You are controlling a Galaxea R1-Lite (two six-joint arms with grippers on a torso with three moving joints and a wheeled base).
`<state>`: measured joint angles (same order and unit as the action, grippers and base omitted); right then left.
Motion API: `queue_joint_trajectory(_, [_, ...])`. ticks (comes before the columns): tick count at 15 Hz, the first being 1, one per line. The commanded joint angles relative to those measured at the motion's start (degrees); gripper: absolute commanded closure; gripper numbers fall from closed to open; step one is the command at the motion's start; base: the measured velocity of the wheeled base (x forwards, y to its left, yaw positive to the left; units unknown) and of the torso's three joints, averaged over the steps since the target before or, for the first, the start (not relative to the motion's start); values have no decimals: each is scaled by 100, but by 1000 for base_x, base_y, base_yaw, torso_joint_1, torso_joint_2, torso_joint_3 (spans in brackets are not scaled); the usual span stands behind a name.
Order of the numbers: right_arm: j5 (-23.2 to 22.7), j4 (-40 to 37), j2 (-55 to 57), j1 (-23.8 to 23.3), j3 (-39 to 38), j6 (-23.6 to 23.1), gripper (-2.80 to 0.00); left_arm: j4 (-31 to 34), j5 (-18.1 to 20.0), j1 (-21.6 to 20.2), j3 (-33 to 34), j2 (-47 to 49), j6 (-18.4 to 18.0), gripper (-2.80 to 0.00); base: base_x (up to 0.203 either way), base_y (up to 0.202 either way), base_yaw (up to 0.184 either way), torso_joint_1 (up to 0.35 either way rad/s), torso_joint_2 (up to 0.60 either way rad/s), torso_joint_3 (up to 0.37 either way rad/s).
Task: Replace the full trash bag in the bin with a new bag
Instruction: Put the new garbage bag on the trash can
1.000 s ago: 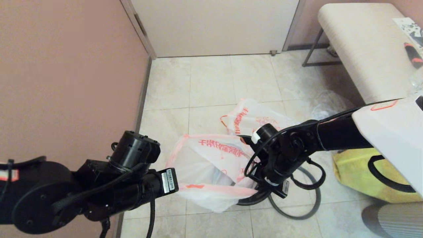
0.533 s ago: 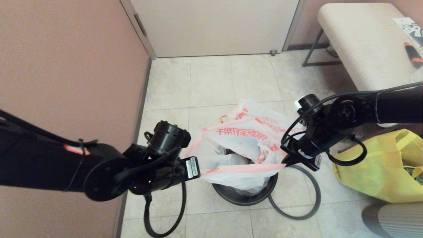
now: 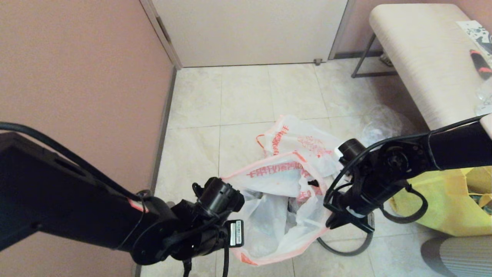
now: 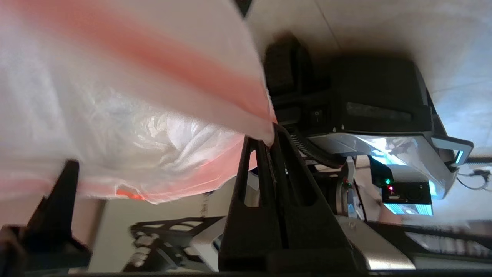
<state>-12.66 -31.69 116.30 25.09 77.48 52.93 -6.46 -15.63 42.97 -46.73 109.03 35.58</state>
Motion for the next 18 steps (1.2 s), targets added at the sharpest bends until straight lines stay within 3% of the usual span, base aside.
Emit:
queue_joint_trajectory(1, [-18,122,410,92,-211,32,0,-130,-1,27,244,224,25,0,0,0,0,0,0,0])
queue_joint_trajectory(4, [39,235,1009,103,-207,21,0,-429,-2,24,256,855,17,0,0,0,0,0,0,0])
queue_joint_trajectory(7, [522,498,1467,50,39,7,0,-595,-25,-44,-339,1538,-138,0,0,0,0,0,0,0])
queue_joint_trajectory(11, [628,338,1778,-215,987,-61,0,-549,-54,-114,-1140,2112,-219,0,0,0,0,0,0,0])
queue_joint_trajectory(15, [1101,-205,2227,-360,2279,-110,0,-547,-183,-407,-1838,2431,-304,0,0,0,0,0,0,0])
queue_joint_trajectory(18, [1141,-248,2459,-328,2843,-310,0,-580,-467,-605,-1876,2428,-268,0,0,0,0,0,0,0])
